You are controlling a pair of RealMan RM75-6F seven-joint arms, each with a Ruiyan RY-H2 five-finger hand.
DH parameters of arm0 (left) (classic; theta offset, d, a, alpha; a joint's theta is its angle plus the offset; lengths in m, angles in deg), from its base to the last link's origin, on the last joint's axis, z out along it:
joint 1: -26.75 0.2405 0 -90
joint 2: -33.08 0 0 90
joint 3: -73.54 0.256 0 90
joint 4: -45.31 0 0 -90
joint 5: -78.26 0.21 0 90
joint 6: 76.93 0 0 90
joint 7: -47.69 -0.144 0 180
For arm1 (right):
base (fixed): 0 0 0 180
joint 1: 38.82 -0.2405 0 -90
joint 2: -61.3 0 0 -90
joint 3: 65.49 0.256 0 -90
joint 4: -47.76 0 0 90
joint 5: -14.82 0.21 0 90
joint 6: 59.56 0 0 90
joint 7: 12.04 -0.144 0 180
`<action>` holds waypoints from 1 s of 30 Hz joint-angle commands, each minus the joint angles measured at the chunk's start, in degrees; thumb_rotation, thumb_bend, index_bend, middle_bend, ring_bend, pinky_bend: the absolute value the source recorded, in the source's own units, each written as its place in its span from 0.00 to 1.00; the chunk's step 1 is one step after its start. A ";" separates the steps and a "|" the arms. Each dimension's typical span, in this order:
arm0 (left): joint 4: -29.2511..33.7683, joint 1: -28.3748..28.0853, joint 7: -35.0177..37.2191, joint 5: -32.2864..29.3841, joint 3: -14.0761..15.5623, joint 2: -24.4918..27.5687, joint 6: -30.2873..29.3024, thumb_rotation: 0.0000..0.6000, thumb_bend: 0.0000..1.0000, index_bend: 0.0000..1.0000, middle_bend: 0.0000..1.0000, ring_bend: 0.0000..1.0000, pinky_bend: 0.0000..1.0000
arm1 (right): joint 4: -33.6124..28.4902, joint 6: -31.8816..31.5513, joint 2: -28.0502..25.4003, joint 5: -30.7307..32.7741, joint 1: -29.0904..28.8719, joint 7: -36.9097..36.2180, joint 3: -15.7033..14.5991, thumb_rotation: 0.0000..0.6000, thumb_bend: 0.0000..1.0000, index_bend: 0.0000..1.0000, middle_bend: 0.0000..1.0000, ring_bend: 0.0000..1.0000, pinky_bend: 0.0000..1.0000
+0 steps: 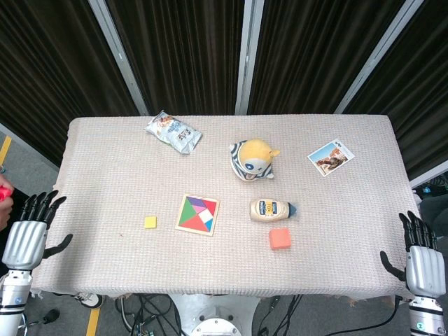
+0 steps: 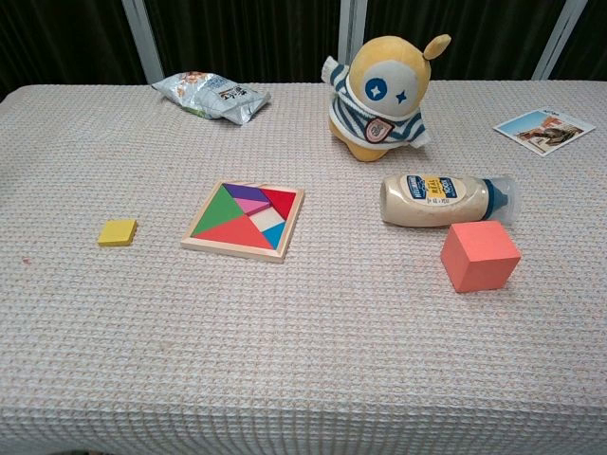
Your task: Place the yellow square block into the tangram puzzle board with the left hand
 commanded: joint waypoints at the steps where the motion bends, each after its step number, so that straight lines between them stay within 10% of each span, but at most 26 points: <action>1: -0.18 -0.01 0.20 -0.14 -0.01 -0.21 0.12 1.00 0.23 0.12 0.05 0.00 0.02 | 0.10 0.12 -0.02 0.20 0.02 -0.13 0.05 1.00 0.19 0.00 0.00 0.00 0.00; 30: 4.40 -11.60 -6.17 -2.59 -0.89 -9.97 18.39 1.00 0.21 0.15 0.07 0.00 0.02 | 2.34 -0.03 0.46 -2.10 -0.03 -1.42 -1.07 1.00 0.18 0.00 0.00 0.00 0.00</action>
